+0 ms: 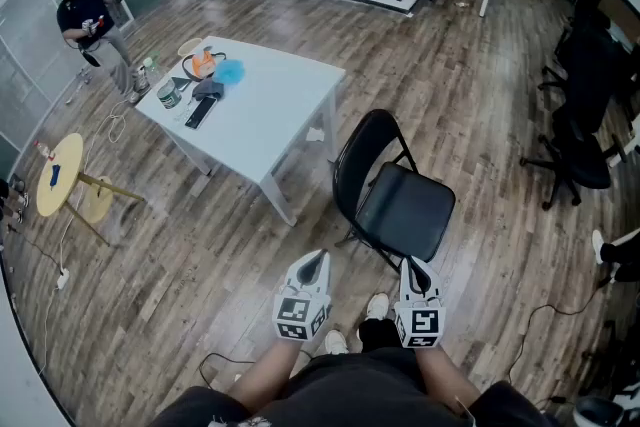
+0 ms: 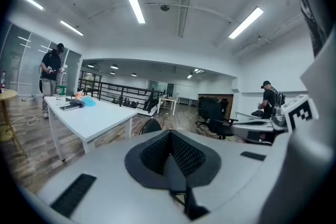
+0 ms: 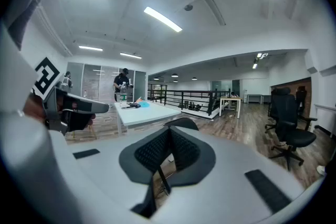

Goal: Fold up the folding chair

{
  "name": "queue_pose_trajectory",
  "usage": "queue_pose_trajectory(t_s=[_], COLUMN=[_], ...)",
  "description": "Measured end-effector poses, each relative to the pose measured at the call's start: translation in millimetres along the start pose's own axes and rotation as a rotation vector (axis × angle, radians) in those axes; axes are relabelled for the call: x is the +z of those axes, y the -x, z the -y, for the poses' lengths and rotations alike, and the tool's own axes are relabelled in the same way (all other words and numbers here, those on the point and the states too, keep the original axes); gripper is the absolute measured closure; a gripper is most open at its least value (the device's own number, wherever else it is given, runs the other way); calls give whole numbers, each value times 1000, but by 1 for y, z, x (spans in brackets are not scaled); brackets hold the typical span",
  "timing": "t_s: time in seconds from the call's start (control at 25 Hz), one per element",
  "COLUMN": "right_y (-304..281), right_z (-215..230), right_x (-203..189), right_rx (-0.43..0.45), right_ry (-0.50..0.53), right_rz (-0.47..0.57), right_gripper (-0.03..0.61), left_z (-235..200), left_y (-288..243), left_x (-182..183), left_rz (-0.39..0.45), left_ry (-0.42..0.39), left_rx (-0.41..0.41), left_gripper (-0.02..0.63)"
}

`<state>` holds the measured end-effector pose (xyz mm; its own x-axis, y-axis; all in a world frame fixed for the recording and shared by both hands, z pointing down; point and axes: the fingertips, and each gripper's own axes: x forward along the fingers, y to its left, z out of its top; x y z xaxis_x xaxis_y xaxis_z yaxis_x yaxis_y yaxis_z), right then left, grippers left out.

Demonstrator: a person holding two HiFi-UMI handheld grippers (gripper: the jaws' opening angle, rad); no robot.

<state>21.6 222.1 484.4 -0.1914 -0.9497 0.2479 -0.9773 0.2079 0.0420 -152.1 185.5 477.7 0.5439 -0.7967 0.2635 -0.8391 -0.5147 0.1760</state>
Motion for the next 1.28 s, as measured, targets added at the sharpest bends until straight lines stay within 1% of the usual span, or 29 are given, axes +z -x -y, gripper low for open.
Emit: queue_pose_trajectory(t_s=[0.2, 0.32, 0.4, 0.56, 0.68, 0.76, 0.84, 0.92, 1.0, 1.04, 1.12, 1.16, 1.2, 1.24, 1.28], right_y=[-71, -109, -139, -194, -220, -233, -248, -266, -281, -287, -292, -292, -292, -292, -291], right_z=[60, 94, 118, 165, 193, 210, 226, 243, 257, 260, 263, 265, 269, 274, 280], right_x=[-20, -38, -51, -89, -118, -133, -147, -161, -180, -192, -224, -241, -257, -274, -289], right_rx=[-47, -71, -77, -76, -73, -78, -76, -58, -30, -18, -2, 2, 6, 7, 3], right_ry=[-32, -42, -57, -86, -107, -129, -156, -176, -168, -160, -170, -195, -230, -268, -306], right_rz=[-14, -26, -42, -120, -170, -197, -227, -252, -281, -308, -388, -434, -472, -503, -532], right_gripper=[565, 565, 565, 565, 565, 565, 565, 565, 563, 563, 563, 547, 489, 426, 400], left_z=[-24, -31, -40, -53, -57, -63, -74, -87, -98, -104, -117, -123, -127, -130, -133], left_y=[-99, -149, -187, -268, -308, -330, -353, -375, -390, -395, -402, -406, -410, -415, -419], left_x=[16, 23, 24, 16, 10, 6, 2, -4, -11, -13, -18, -21, -25, -30, -36], left_rz=[11, 3, -21, -102, -154, -188, -241, -321, -398, -430, -488, -517, -547, -577, -606], left_ry=[32, -3, -32, -65, -123, -139, -153, -176, -207, -221, -237, -239, -236, -230, -221], left_rx=[-19, -22, -10, -16, -7, 8, 39, 89, 140, 157, 177, 182, 184, 184, 182], left_gripper=[611, 611, 611, 611, 611, 611, 611, 609, 609, 596, 537, 494, 452, 429, 410])
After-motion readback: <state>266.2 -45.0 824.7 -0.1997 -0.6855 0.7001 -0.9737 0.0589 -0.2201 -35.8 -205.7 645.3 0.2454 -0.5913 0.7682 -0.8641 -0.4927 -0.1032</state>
